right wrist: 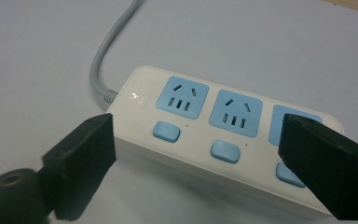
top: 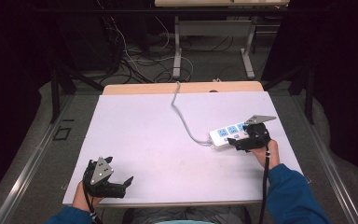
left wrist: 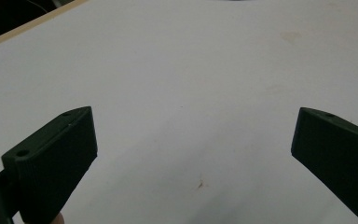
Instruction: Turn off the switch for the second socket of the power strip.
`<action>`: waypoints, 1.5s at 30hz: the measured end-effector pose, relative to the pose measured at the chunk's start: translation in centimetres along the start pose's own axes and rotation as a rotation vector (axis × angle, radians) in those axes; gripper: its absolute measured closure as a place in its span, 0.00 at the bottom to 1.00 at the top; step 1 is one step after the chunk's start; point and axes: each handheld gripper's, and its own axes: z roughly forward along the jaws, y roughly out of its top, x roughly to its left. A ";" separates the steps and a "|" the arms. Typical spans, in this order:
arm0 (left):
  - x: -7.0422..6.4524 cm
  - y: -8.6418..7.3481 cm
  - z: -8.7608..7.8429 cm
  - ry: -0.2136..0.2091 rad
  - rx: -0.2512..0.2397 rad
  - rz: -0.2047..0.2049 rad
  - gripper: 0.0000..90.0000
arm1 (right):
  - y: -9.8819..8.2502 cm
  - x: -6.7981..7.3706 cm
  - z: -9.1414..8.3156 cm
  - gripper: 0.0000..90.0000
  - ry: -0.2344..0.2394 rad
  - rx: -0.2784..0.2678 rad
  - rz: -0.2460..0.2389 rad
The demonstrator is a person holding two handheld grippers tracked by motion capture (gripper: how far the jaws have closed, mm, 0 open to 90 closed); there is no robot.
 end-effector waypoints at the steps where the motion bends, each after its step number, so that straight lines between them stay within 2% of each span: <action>1: 0.1 0.0 -0.1 0.005 0.002 0.010 0.00 | 0.0 0.1 -0.1 0.04 0.005 0.000 -0.001; 3: 0.0 0.0 0.0 -0.001 0.002 0.000 0.00 | -0.1 0.2 -0.2 0.00 0.016 0.006 -0.005; 11: 0.0 0.0 0.0 0.000 0.002 0.004 0.00 | -0.3 0.4 -0.7 0.00 0.034 0.006 -0.008; 12: 0.0 0.0 0.0 0.001 0.001 0.000 0.00 | -0.3 0.7 -0.9 0.00 0.052 0.016 -0.003; 18: 0.0 0.0 0.0 0.001 0.000 -0.001 0.00 | -0.3 1.6 -1.5 0.00 0.078 0.015 -0.020; 30: 0.2 0.0 0.0 0.017 0.001 0.014 0.00 | -0.1 3.4 -3.0 0.00 0.101 0.005 -0.042; 37: 0.0 0.0 0.0 0.003 0.002 0.002 0.00 | -0.6 4.5 -4.2 0.00 0.118 -0.001 -0.060; 45: 0.1 0.0 -0.1 0.005 0.006 0.008 0.00 | -1.3 5.4 -5.4 0.00 0.127 -0.001 -0.071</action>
